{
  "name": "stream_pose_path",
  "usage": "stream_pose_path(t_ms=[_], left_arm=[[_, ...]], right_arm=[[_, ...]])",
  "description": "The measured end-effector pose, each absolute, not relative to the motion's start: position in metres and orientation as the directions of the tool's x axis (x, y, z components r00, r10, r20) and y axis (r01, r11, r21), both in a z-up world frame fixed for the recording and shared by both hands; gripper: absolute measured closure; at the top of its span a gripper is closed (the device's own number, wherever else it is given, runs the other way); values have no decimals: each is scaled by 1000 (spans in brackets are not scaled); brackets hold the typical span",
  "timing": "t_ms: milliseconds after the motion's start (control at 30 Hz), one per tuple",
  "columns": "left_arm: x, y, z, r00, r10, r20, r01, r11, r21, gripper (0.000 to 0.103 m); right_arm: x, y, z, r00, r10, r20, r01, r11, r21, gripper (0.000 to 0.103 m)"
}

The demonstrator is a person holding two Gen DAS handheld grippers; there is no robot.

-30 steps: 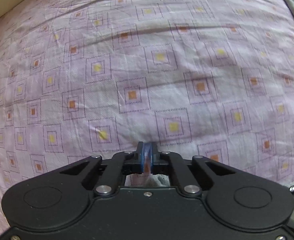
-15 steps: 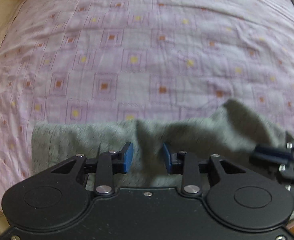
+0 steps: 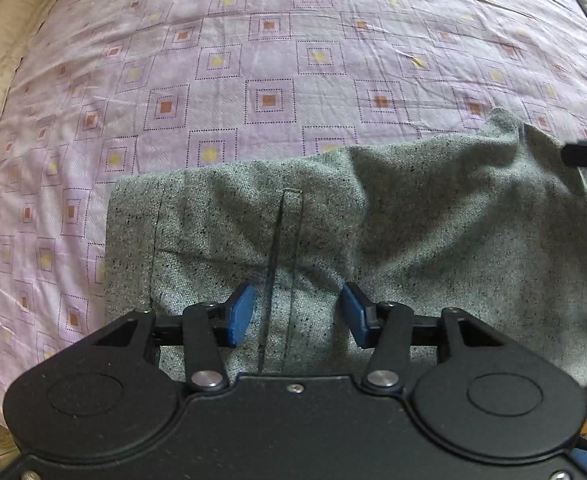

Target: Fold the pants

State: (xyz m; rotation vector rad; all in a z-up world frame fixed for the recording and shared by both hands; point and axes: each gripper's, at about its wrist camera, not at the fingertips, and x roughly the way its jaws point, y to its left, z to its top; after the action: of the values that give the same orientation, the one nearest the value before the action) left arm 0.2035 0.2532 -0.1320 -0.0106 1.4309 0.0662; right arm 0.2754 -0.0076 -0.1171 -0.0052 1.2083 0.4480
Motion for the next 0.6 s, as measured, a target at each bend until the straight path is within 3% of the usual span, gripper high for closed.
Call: stream_pose_path(t_ms=[267, 400, 500, 600], left_arm=[[182, 251, -140, 132, 40, -990, -8, 999, 39, 42], [168, 240, -139, 133, 61, -989, 5, 998, 62, 42], [155, 229, -134, 150, 68, -986, 8, 997, 70, 42], [144, 221, -135, 122, 72, -990, -36, 997, 68, 42]], right_arm=[[164, -73, -146, 121, 123, -985, -143, 984, 105, 67], [131, -91, -146, 83, 125, -989, -107, 988, 115, 68], [120, -90, -131, 171, 109, -979, -187, 979, 77, 68], [116, -75, -125, 211, 153, -965, -391, 918, 60, 67]])
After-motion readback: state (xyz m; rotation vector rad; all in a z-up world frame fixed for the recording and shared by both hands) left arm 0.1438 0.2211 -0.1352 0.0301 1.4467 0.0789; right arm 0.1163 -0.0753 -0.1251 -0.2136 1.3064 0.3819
